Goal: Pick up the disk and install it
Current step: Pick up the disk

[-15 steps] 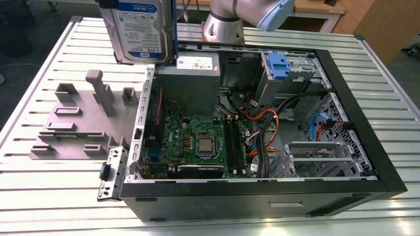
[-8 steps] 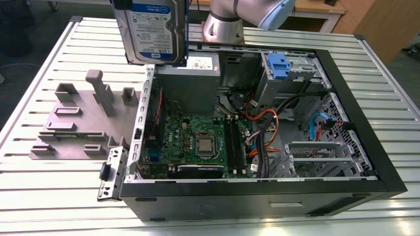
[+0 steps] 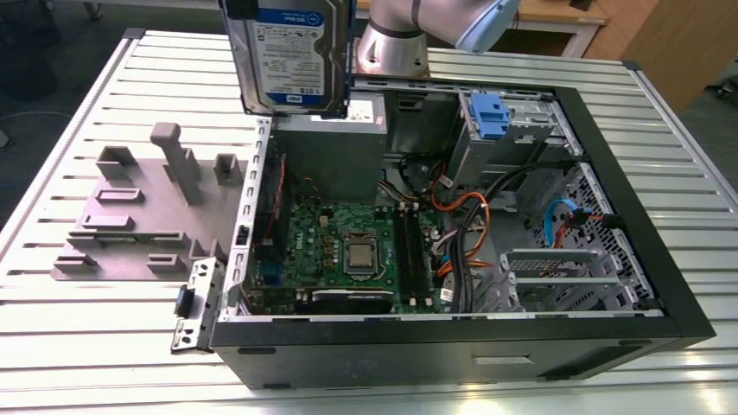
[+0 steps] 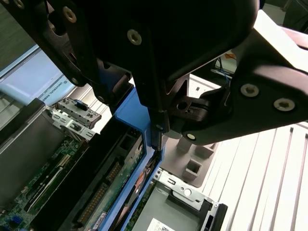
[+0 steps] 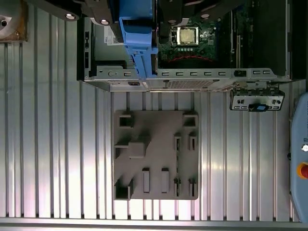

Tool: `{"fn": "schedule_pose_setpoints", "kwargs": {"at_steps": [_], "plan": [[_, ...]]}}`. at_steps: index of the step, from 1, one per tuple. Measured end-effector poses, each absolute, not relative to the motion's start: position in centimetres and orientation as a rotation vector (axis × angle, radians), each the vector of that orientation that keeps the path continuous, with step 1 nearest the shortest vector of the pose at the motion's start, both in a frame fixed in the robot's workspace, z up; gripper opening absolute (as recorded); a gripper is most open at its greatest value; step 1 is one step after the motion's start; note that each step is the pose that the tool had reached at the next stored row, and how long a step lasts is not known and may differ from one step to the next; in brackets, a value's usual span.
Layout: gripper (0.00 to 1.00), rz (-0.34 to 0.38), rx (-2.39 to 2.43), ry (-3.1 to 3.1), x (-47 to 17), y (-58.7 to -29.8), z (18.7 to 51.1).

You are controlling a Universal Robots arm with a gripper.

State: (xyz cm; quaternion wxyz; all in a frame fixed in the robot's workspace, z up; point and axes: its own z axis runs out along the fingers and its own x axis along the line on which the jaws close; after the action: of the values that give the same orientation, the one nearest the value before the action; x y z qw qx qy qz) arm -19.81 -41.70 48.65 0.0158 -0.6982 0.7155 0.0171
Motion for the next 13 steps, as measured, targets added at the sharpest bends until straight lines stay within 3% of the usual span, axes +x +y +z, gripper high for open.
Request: {"fn": "schedule_pose_setpoints", "kwargs": {"at_steps": [13], "plan": [[0.36, 0.053, -2.172, 2.225, -19.60, -41.69, 48.65]]}}
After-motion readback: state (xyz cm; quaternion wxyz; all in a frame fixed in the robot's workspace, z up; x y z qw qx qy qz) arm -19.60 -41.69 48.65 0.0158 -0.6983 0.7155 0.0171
